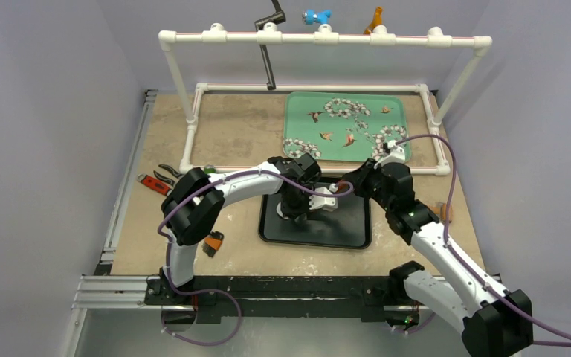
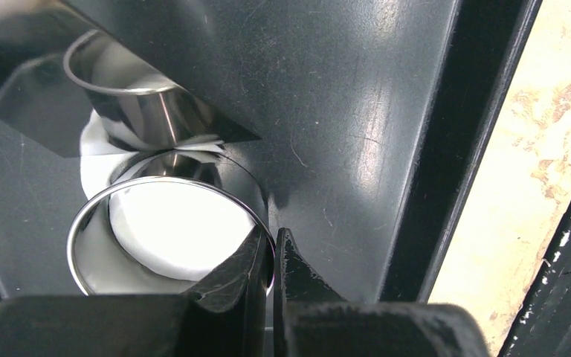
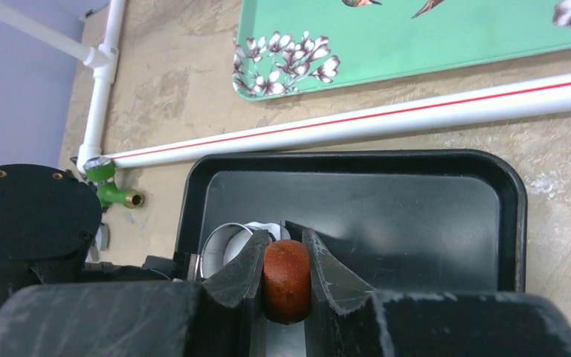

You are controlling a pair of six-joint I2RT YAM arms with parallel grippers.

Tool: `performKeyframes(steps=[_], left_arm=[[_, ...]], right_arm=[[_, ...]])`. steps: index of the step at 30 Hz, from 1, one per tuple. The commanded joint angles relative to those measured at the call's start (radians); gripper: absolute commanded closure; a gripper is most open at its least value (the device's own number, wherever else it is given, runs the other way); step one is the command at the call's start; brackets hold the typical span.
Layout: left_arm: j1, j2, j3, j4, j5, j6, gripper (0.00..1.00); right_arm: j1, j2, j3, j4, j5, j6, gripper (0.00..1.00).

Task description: Roll out the dumpling wrappers from the dough

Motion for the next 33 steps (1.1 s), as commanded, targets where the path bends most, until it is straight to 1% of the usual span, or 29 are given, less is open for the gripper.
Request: performKeyframes(steps=[1,4,7,11,15,18,19,22,24,26,29,31,33], left_arm=[[0.000,-0.038,-0.033,0.005,0.063,0.074,1.00],[0.004,-0.056,-0.055,-0.029,0.074,0.130,1.00],[0.006,-0.063,-0.065,-0.067,0.092,0.208,1.00],[0.006,-0.098,-0.105,-0.129,0.156,0.358,1.00],[0.009,-0.114,-0.094,-0.177,0.142,0.426,1.00],[0.016,-0.135,-0.093,-0.190,0.132,0.444,1.00],[0.019,-0.140,-0.091,-0.192,0.127,0.438,0.96],[0.023,-0.155,-0.089,-0.186,0.114,0.411,0.76],[0.023,-0.166,-0.091,-0.176,0.106,0.374,0.66],[0.023,-0.176,-0.087,-0.173,0.104,0.341,0.63],[0.026,-0.211,-0.069,-0.177,0.115,0.264,0.61],[0.039,-0.233,-0.040,-0.185,0.141,0.192,0.60],[0.077,-0.240,0.001,-0.180,0.154,0.081,0.58]], right_arm=[[0.016,0.022,0.086,-0.122,0.241,-0.155,1.00],[0.015,0.032,0.118,-0.154,0.317,-0.181,1.00],[0.015,0.036,0.136,-0.147,0.344,-0.196,1.00],[0.015,0.048,0.173,-0.168,0.361,-0.215,1.00],[0.015,0.018,0.202,-0.181,0.345,-0.235,1.00],[0.016,-0.013,0.211,-0.154,0.219,-0.287,1.00],[0.016,-0.016,0.219,-0.156,0.170,-0.294,1.00],[0.015,-0.030,0.224,-0.146,0.067,-0.296,1.00],[0.016,-0.043,0.215,-0.114,0.020,-0.290,1.00],[0.017,-0.044,0.210,-0.100,-0.011,-0.284,1.00],[0.016,-0.040,0.209,-0.092,-0.014,-0.280,1.00],[0.016,-0.040,0.198,-0.077,-0.055,-0.280,1.00],[0.017,-0.036,0.175,-0.033,-0.118,-0.278,1.00]])
